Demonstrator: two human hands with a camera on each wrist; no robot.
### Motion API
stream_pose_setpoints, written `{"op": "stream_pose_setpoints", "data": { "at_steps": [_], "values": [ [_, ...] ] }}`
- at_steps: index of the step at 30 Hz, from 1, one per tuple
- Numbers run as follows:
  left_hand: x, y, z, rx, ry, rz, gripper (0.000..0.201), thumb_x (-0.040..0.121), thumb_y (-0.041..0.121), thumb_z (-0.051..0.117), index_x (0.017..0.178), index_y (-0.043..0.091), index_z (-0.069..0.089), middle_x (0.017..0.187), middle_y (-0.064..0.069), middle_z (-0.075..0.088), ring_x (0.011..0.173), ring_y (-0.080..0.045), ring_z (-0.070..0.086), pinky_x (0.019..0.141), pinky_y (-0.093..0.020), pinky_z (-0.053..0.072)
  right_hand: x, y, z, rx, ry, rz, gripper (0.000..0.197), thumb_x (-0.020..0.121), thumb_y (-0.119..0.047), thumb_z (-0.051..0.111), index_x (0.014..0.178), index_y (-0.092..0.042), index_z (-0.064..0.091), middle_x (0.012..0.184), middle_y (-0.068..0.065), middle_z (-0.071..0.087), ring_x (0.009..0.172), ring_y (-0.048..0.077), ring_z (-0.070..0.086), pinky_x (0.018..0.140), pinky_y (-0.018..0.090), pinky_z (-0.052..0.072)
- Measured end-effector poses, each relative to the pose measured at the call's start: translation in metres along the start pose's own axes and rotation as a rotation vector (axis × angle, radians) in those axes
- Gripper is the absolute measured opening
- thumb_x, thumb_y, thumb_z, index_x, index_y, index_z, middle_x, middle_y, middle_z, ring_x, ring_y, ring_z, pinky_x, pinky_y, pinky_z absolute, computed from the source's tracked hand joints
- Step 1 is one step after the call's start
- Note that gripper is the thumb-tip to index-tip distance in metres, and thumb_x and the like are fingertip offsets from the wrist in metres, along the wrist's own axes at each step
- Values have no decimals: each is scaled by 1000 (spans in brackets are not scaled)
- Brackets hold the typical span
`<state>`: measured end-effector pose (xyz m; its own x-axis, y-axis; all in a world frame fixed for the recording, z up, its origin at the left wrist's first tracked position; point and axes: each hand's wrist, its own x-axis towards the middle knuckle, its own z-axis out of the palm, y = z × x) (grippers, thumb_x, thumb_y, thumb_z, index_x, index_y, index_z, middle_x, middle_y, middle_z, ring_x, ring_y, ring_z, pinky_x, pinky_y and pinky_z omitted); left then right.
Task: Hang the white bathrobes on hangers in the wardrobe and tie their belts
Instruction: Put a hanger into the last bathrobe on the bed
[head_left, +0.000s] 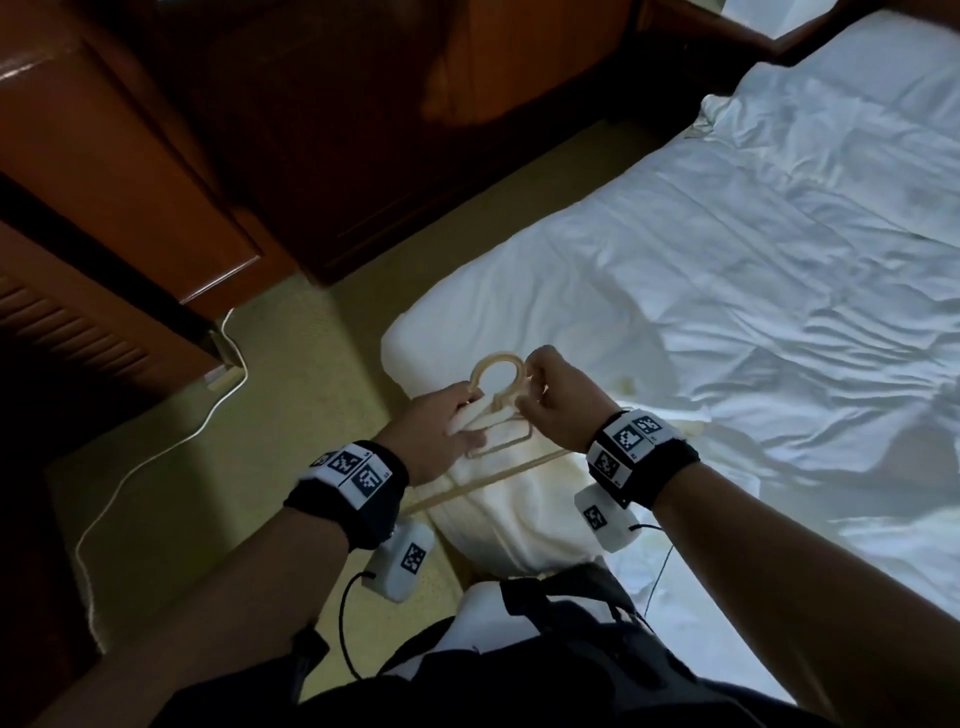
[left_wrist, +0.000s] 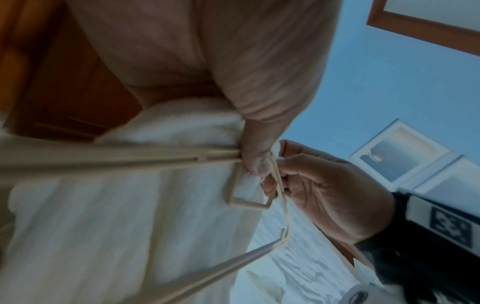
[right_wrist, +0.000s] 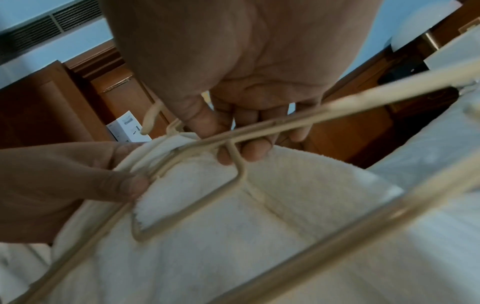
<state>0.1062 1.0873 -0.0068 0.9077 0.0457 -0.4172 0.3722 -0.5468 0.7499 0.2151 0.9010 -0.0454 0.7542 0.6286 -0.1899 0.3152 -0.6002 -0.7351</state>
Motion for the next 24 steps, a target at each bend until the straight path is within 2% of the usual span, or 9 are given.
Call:
{"op": "stream_pose_setpoints", "data": {
  "at_steps": [3, 5, 7, 9, 12, 14, 16, 20, 24],
  "values": [
    [-1, 0, 1, -40, -18, 11, 30, 86, 19, 71, 113, 23, 57, 104, 4, 67, 96, -10, 63, 77, -18, 46, 4, 7, -4, -171, -35, 9, 45, 83, -31, 65, 125, -30, 47, 111, 0, 47, 91, 15, 55, 81, 35, 49],
    [-1, 2, 4, -40, -6, 14, 27, 86, 20, 71, 109, 24, 57, 102, 4, 67, 94, -9, 63, 77, -17, 48, 8, 12, -13, -390, -81, 21, 33, 87, -35, 63, 119, -27, 57, 114, 3, 47, 103, 22, 50, 82, 38, 48],
    [1, 4, 7, -1, 19, 22, 25, 87, 21, 71, 105, 26, 55, 101, 6, 66, 92, -8, 62, 71, -9, 43, 13, 20, -24, -546, -176, 48, 19, 88, -39, 60, 101, -25, 58, 102, 0, 52, 100, 24, 52, 74, 35, 45],
    [4, 7, 9, 20, 64, 9, 26, 88, 19, 69, 109, 26, 55, 105, 4, 65, 94, -9, 61, 70, -7, 40, 17, 25, -40, -613, -230, 98, 12, 84, -32, 57, 85, -25, 48, 84, -3, 50, 87, 26, 56, 65, 32, 41],
    [11, 12, 11, 49, 181, -39, 39, 90, 17, 66, 128, 19, 55, 128, -5, 60, 117, -18, 56, 92, -19, 40, 23, 25, -72, -633, -148, 104, 14, 80, -20, 52, 75, -20, 39, 72, -3, 47, 70, 27, 51, 59, 30, 37],
    [15, 18, 13, 67, 275, -57, 46, 91, 19, 65, 135, 15, 52, 133, -7, 58, 123, -22, 53, 100, -26, 40, 24, 16, -90, -606, -42, 59, 10, 77, -14, 49, 74, -17, 40, 70, 0, 49, 65, 27, 49, 56, 28, 35],
    [20, 25, 15, 76, 380, -55, 44, 92, 20, 64, 134, 17, 52, 128, -10, 61, 118, -25, 56, 100, -33, 45, 23, 4, -96, -560, 13, 2, 10, 76, -10, 48, 76, -17, 40, 69, 1, 50, 62, 26, 49, 54, 28, 33],
    [26, 32, 6, 131, 441, -20, 43, 91, 18, 63, 133, 15, 53, 124, -12, 62, 115, -27, 57, 98, -34, 46, 25, 3, -106, -645, -43, -63, 15, 77, -7, 47, 84, -20, 44, 82, 1, 53, 70, 27, 53, 58, 30, 37],
    [18, 39, -11, 340, 466, 156, 48, 85, 3, 65, 132, 10, 58, 127, -15, 61, 118, -34, 56, 98, -33, 40, 45, 16, -145, -775, 27, 79, 16, 81, -9, 52, 93, -19, 49, 91, 4, 57, 79, 30, 59, 60, 31, 40]
  ]
}}
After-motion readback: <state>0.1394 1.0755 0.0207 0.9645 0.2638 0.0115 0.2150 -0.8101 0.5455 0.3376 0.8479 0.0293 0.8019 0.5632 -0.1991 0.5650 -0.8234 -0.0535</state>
